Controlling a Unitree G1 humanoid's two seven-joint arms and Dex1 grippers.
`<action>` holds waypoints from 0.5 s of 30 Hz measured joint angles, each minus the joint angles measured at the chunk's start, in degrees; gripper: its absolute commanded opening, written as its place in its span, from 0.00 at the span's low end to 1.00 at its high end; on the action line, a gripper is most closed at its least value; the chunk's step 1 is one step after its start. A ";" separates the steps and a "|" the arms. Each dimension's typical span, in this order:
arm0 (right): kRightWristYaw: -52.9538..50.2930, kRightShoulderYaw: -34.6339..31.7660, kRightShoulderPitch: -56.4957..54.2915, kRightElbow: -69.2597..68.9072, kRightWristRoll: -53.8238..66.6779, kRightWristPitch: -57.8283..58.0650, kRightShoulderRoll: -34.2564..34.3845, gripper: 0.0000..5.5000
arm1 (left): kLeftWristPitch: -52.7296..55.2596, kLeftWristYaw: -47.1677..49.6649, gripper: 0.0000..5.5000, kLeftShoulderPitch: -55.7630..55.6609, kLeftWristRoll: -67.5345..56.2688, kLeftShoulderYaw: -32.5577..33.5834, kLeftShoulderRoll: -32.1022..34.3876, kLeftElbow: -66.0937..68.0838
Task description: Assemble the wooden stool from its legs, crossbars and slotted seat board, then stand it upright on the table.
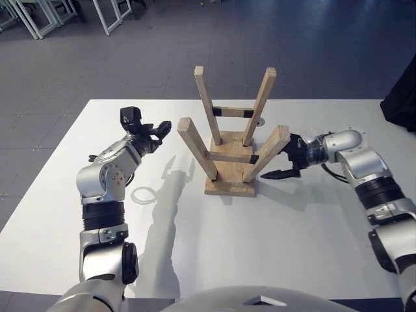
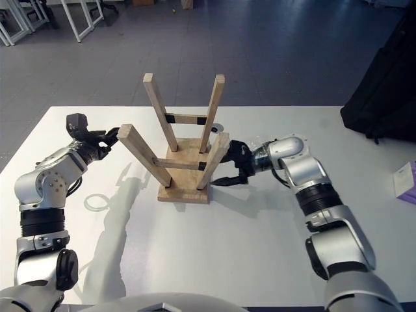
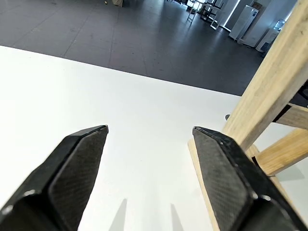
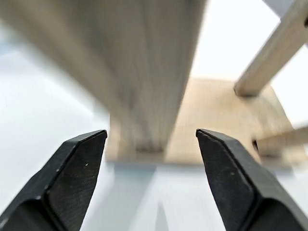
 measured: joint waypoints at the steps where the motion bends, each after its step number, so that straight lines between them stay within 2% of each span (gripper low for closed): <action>1: -1.39 0.17 0.74 -0.58 -3.44 -0.81 -2.78 0.58 | 0.01 0.01 0.59 1.33 0.29 -0.31 0.00 -0.85; 2: -5.29 -0.85 2.24 -1.75 -5.89 0.55 -5.36 0.54 | -0.01 0.04 0.59 3.43 1.10 -0.93 -0.05 -1.98; 3: -10.16 -4.18 3.61 -4.25 -5.97 3.93 -5.17 0.51 | -0.13 0.11 0.59 5.00 2.17 -1.67 -0.07 -2.91; 5: -22.31 -14.29 4.72 -14.12 -1.62 13.73 -1.59 0.43 | -0.64 0.29 0.59 9.01 4.43 -3.88 -0.67 -4.48; 6: -27.56 -18.43 4.72 -19.48 0.77 18.12 1.11 0.43 | -0.86 0.41 0.59 10.59 5.26 -4.78 -1.04 -4.83; 8: -39.19 -26.13 4.51 -32.59 7.93 29.69 9.02 0.43 | -1.33 0.57 0.59 13.90 6.58 -6.05 -1.79 -5.68; 10: -47.78 -30.91 4.19 -40.96 14.33 38.28 15.70 0.43 | -1.75 0.63 0.59 15.80 7.65 -7.13 -2.26 -6.36; 12: -63.08 -38.67 1.34 -51.36 26.14 47.82 27.23 0.43 | -2.85 0.67 0.59 18.30 9.36 -9.34 -3.51 -6.75; 14: -74.17 -44.04 -4.76 -56.51 36.05 49.73 34.40 0.43 | -5.04 0.76 0.59 19.51 10.59 -10.17 -4.83 -6.81; 15: -76.58 -45.28 -7.50 -57.39 38.68 49.25 35.36 0.43 | -5.51 0.79 0.59 19.58 11.01 -10.19 -5.18 -6.82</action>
